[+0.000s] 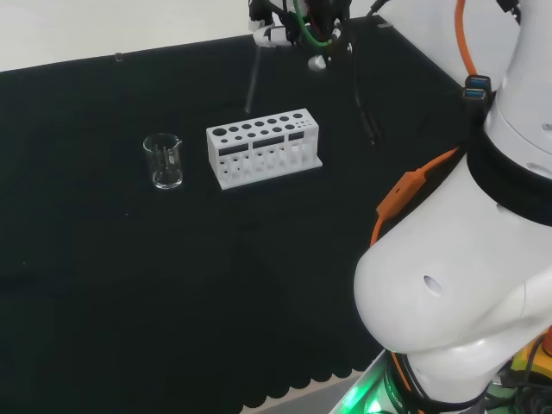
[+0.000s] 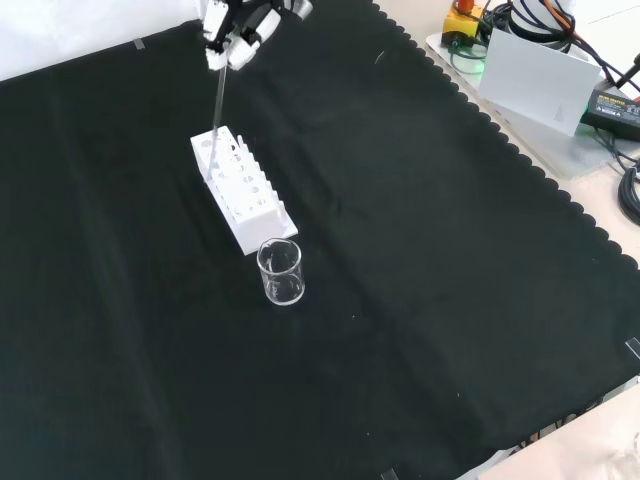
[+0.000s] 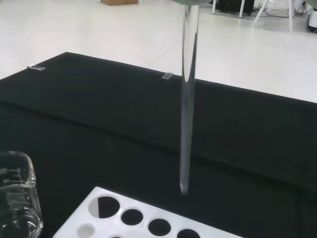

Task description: Take the glass rod from the white test tube rack.

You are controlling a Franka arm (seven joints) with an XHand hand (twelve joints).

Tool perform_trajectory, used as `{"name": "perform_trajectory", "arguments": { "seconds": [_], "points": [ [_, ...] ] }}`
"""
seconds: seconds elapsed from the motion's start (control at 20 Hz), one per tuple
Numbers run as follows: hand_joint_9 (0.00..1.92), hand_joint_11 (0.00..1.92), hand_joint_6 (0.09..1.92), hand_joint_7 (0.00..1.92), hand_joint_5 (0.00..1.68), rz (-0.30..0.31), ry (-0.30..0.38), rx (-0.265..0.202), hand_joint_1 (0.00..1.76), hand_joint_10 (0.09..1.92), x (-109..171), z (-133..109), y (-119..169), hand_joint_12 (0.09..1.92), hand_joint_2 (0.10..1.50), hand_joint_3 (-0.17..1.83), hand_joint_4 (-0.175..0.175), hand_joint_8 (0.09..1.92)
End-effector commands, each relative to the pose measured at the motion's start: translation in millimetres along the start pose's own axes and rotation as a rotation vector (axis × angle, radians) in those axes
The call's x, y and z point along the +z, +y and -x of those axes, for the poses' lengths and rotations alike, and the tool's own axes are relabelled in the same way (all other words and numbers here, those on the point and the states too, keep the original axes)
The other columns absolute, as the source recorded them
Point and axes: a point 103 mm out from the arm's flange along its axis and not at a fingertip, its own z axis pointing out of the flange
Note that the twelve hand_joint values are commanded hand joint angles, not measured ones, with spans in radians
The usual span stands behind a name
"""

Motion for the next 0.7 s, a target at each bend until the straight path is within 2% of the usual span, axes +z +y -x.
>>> {"name": "perform_trajectory", "arguments": {
  "seconds": [0.05, 0.7],
  "points": [
    [1.82, 1.7, 0.62, 1.27, 1.22, -0.021, -0.002, 0.006, 1.31, 0.55, -14, -11, -17, 0.71, 1.08, -0.17, -0.175, 0.63],
    [1.83, 1.7, 0.6, 1.28, 1.23, 0.01, -0.007, 0.016, 1.31, 0.54, -31, -16, -33, 0.71, 1.07, -0.17, -0.175, 0.62]
  ]
}}
